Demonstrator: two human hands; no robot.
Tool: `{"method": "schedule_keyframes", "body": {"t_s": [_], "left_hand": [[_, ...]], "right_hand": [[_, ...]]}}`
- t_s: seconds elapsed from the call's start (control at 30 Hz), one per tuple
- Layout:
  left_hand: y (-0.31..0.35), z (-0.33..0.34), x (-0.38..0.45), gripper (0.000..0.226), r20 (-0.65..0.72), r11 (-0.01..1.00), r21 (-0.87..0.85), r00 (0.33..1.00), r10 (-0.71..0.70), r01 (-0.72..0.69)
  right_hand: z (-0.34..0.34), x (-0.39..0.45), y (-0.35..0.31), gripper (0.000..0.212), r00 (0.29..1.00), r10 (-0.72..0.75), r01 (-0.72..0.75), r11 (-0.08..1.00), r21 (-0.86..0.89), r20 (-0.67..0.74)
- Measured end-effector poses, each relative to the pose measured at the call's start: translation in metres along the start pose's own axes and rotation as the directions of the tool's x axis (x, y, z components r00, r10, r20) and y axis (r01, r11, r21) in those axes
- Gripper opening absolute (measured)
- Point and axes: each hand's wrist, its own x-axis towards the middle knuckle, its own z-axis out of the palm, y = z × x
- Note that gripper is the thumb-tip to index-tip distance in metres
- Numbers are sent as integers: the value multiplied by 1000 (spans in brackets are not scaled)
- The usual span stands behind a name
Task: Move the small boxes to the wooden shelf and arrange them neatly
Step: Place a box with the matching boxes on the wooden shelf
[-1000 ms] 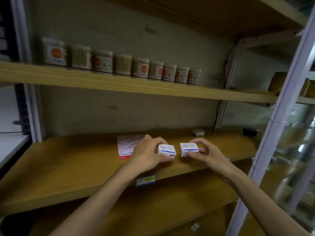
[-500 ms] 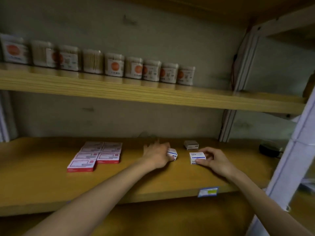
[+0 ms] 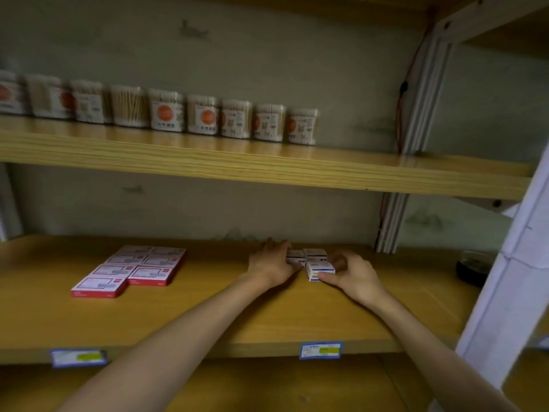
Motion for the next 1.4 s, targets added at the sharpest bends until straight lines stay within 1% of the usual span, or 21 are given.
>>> {"method": "schedule_keyframes", "body": {"t_s": [0.17, 0.33, 0.43, 0.53, 0.57, 0.63, 0.73, 0.83, 0.9, 1.0, 1.1, 1.2, 1.4], "left_hand": [[5, 7, 2, 53, -58, 1000, 8, 998, -2, 2], [2, 7, 0, 61, -81, 999, -27, 997, -20, 18], [0, 4, -2, 58, -92, 998, -58, 996, -25, 19], [-1, -2, -8, 61, -82, 998, -64, 996, -17, 12], [-2, -6, -11, 59, -86, 998, -62, 996, -4, -1], [-8, -17, -21, 47, -108, 998, -40, 993, 42, -46], [-25, -39, -43, 35, -149, 992, 45, 981, 122, -117], [-49, -61, -72, 36, -217, 980, 141, 962, 167, -138], [-68, -75, -96, 38, -268, 982, 159, 953, 143, -102], [-99, -94, -135, 42, -297, 982, 185, 950, 95, -40], [-136, -113, -178, 42, -320, 985, 170, 947, 43, 13], [-178, -130, -221, 36, -354, 982, 176, 935, -2, 69], [-276, -172, -308, 29, -421, 986, 112, 905, -67, 125]], "right_hand": [[-1, 3, 0, 51, 999, -35, 35, 999, -19, -20], [1, 3, 0, 50, 998, -40, 38, 998, -45, -46], [1, 4, 2, 51, 999, -44, 43, 998, -49, -28], [-1, 2, 1, 55, 999, -46, 45, 997, -63, -22], [-2, 0, -1, 54, 998, -51, 48, 996, -75, -37], [-2, -6, -5, 45, 992, -96, 86, 990, -110, -81], [4, -16, -21, 31, 970, -219, 205, 971, -127, -108], [18, -28, -53, 29, 950, -304, 300, 952, -67, -67], [31, -38, -82, 26, 930, -365, 365, 931, -21, -36], [53, -56, -129, 22, 893, -449, 449, 892, 49, 2], [80, -77, -178, 20, 856, -514, 511, 857, 74, 43], [108, -99, -229, 20, 822, -568, 562, 821, 104, 42], [169, -148, -323, 18, 770, -635, 621, 768, 157, 62]]}}
